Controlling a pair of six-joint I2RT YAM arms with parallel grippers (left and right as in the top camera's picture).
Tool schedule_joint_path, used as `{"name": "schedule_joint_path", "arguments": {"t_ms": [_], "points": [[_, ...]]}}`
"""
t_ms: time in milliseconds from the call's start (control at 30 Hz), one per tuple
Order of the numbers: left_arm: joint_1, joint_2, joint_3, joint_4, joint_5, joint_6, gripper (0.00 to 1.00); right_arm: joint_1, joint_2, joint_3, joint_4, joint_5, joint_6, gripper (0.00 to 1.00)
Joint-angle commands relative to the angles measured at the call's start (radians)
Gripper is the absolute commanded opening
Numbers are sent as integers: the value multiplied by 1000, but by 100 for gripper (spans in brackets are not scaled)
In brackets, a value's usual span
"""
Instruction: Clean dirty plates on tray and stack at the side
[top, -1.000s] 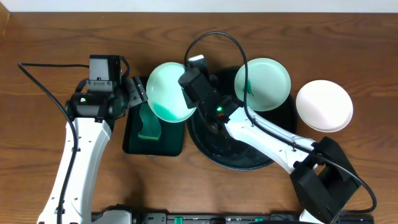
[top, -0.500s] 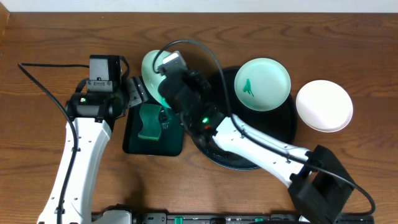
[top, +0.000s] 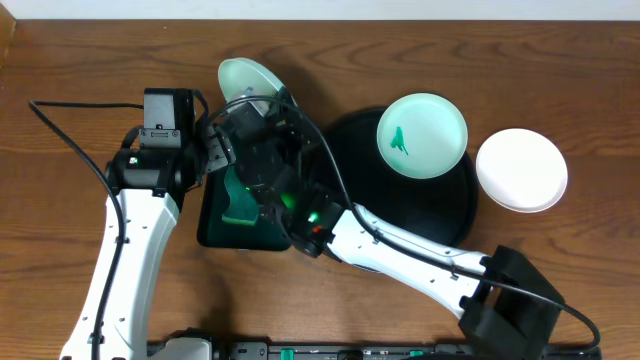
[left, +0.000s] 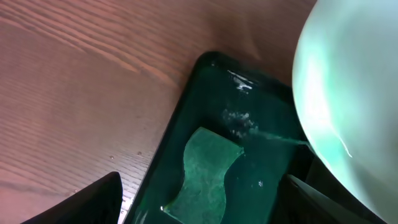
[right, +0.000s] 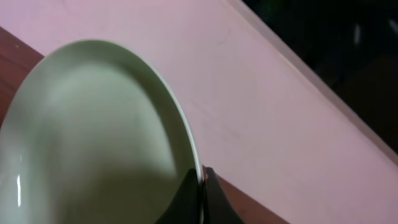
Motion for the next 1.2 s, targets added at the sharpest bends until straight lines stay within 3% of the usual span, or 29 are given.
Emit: {"name": "schedule_joint_path", "arguments": {"t_ms": [0, 1167], "points": [[3, -1, 16, -2, -13, -2, 80, 14, -21, 22, 13, 42, -58, 1], [3, -1, 16, -2, -13, -2, 80, 14, -21, 21, 40, 42, -47, 1]]}}
